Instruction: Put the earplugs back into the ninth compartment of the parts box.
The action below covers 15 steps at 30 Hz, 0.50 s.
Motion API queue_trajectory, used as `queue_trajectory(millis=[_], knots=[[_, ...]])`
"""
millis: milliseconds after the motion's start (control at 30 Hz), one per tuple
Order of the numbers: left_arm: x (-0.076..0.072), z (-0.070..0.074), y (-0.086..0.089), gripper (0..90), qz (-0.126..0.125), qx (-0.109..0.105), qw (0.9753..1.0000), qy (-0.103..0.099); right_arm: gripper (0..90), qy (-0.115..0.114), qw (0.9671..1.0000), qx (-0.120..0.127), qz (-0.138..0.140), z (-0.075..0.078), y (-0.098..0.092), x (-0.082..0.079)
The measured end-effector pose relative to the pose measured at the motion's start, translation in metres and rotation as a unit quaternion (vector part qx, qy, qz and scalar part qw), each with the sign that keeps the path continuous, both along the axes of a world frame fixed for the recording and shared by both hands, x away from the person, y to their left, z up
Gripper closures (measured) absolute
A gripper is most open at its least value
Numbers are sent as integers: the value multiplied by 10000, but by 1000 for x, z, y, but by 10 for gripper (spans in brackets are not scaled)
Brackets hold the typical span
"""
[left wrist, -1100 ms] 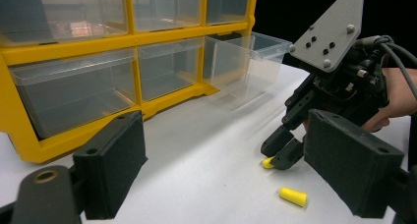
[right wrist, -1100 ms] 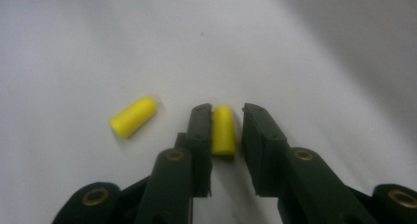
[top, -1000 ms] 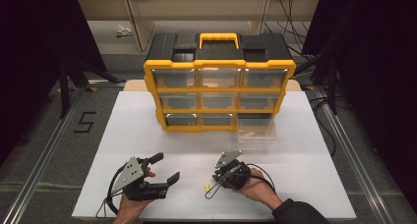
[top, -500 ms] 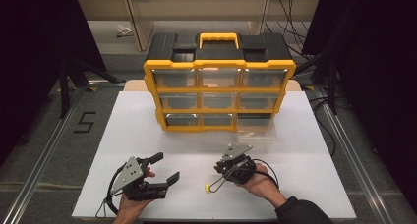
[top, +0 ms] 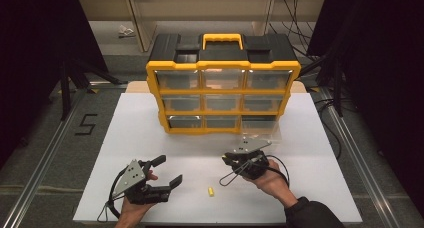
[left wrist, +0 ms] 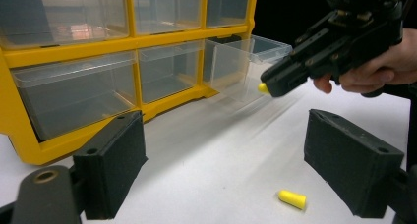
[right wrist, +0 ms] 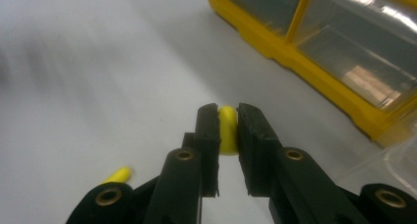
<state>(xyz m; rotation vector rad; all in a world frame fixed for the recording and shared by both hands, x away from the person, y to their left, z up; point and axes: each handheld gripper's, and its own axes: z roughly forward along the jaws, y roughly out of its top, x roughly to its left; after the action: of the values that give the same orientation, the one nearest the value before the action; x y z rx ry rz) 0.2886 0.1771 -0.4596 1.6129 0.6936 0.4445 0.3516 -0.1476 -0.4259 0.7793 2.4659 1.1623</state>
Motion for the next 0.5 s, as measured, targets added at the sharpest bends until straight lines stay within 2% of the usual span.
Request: queue_trajectory(millis=[133,300,500], knots=[[0,0,0,154,6,-2,10000,5,796,-96,9999,119,-53,6,-4,1],[0,0,0,154,2,6,10000,-1,794,-188,9990,336,-244,16,-15,6],[0,0,0,155,7,7,10000,-5,792,-281,9979,442,-379,21,-22,9]])
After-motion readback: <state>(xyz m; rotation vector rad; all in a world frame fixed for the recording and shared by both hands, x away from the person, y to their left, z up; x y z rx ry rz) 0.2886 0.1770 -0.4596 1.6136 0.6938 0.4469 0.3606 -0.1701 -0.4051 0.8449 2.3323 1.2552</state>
